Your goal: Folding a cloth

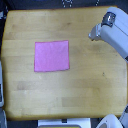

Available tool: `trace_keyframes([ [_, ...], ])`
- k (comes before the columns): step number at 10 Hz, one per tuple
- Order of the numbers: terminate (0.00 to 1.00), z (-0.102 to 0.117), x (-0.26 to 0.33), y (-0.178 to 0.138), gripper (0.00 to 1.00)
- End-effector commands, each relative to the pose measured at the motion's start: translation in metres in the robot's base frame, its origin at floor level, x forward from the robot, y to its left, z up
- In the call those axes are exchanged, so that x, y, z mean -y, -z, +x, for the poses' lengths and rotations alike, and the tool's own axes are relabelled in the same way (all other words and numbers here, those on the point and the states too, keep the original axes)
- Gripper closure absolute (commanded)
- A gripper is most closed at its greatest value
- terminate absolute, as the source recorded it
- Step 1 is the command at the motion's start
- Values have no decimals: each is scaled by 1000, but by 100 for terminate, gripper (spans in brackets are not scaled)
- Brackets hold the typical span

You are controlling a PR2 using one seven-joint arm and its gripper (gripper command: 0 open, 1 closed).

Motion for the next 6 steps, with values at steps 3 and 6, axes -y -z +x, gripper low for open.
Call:
trace_keyframes([
  [3, 0, -3, -4, 7, 0],
  [6, 0, -5, -28, 32, 0],
])
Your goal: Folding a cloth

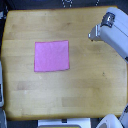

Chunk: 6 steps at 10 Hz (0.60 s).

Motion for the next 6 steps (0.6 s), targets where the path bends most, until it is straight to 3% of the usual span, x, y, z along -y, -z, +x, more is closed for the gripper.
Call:
trace_keyframes([
  [1, 0, -1, -44, 42, 0],
  [6, 0, 25, -115, 68, 0],
])
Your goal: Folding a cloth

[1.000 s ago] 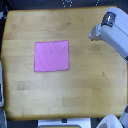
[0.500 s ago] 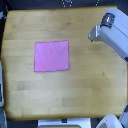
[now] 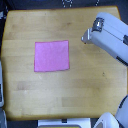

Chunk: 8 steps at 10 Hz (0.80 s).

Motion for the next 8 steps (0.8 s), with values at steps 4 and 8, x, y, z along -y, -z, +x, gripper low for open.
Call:
trace_keyframes([
  [4, 0, 24, -97, 64, 0],
  [8, 0, 18, -142, 83, 0],
])
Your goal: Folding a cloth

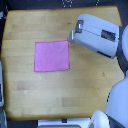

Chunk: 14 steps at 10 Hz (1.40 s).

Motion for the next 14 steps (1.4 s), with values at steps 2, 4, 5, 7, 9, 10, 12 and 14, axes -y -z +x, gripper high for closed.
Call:
trace_keyframes([
  [2, 0, -2, -63, 32, 0],
  [4, 0, -7, -68, 46, 0],
  [5, 0, -12, -67, 55, 0],
  [7, 0, -15, -68, 65, 0],
  [9, 0, -26, -69, 77, 0],
  [10, 0, -31, -66, 84, 0],
  [12, 0, -32, -67, 85, 0],
  [14, 0, -33, -70, 80, 100],
])
